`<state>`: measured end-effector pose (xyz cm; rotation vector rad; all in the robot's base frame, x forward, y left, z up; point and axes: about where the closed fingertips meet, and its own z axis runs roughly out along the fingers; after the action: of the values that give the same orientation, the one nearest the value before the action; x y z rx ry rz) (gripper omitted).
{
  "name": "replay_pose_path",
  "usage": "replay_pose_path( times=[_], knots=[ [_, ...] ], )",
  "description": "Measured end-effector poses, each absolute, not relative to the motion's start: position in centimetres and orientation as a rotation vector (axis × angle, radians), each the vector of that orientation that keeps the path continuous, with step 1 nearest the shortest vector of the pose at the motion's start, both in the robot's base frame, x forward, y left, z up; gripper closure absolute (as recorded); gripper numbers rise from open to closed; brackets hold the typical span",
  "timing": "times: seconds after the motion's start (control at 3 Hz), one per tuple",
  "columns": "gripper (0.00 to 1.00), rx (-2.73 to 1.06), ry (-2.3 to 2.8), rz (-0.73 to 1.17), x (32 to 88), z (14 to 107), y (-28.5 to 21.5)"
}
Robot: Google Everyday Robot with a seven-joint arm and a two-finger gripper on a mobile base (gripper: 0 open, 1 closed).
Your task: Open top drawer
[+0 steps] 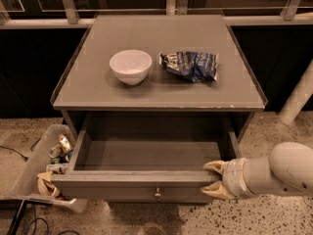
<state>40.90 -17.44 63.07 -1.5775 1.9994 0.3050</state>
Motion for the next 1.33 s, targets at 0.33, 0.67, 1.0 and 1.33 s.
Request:
replay_pose_path(
  times=[0.33,0.67,1.0,1.33],
  knots=[
    [0.89,-1.578,1.999,0.305,40.9,63.5,-17.4],
    [1.0,-1.599,1.987,0.308,39.4,64.1,-17.0],
    [1.0,-1.596,1.998,0.303,38.0,63.9,-17.4],
    [0.92,-1.596,1.998,0.303,38.0,63.9,-17.4]
  ],
)
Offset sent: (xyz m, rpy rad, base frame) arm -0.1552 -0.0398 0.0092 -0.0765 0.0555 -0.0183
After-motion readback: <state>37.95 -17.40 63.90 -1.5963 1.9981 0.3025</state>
